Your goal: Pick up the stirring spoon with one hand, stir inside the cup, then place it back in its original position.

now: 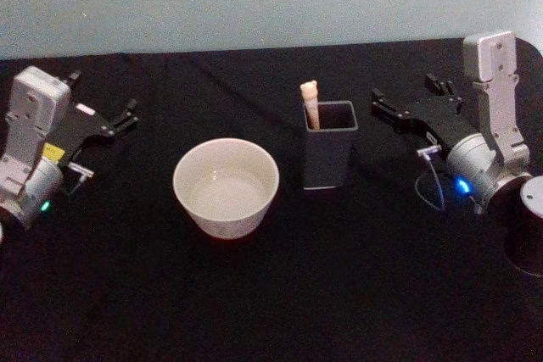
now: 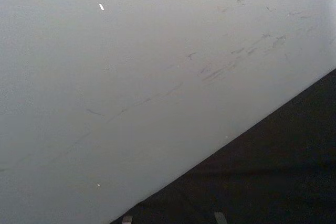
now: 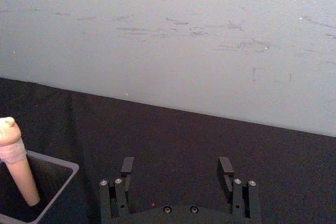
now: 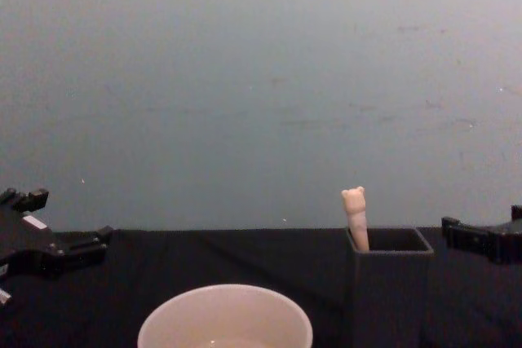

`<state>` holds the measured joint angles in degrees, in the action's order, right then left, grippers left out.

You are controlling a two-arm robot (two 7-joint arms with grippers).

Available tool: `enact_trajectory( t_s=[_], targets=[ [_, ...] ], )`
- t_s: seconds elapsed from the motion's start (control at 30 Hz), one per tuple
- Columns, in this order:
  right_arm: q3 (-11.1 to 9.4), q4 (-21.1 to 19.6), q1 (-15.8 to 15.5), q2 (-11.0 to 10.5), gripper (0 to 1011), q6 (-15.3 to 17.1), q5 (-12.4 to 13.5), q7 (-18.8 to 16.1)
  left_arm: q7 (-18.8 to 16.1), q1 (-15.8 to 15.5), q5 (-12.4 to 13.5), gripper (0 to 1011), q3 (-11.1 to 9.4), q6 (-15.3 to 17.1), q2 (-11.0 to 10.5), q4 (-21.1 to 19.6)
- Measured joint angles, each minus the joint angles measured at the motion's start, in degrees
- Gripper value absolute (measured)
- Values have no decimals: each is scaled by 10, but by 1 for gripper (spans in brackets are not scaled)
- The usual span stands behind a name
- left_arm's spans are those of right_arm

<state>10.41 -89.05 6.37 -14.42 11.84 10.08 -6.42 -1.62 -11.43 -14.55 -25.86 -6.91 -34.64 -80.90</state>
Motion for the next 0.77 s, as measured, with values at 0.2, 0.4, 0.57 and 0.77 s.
enact_trajectory(
  t_s=[0.2, 0.4, 0.57, 0.77],
  targets=[
    [0, 0, 0, 0, 1002, 0, 0, 0, 0, 0, 0, 1001, 0, 0, 0, 0],
    [0, 0, 0, 0, 1002, 0, 0, 0, 0, 0, 0, 1001, 0, 0, 0, 0],
    [0, 0, 0, 0, 1002, 0, 0, 0, 0, 0, 0, 1001, 0, 0, 0, 0],
    [0, 0, 0, 0, 1002, 0, 0, 0, 0, 0, 0, 1001, 0, 0, 0, 0]
  ],
)
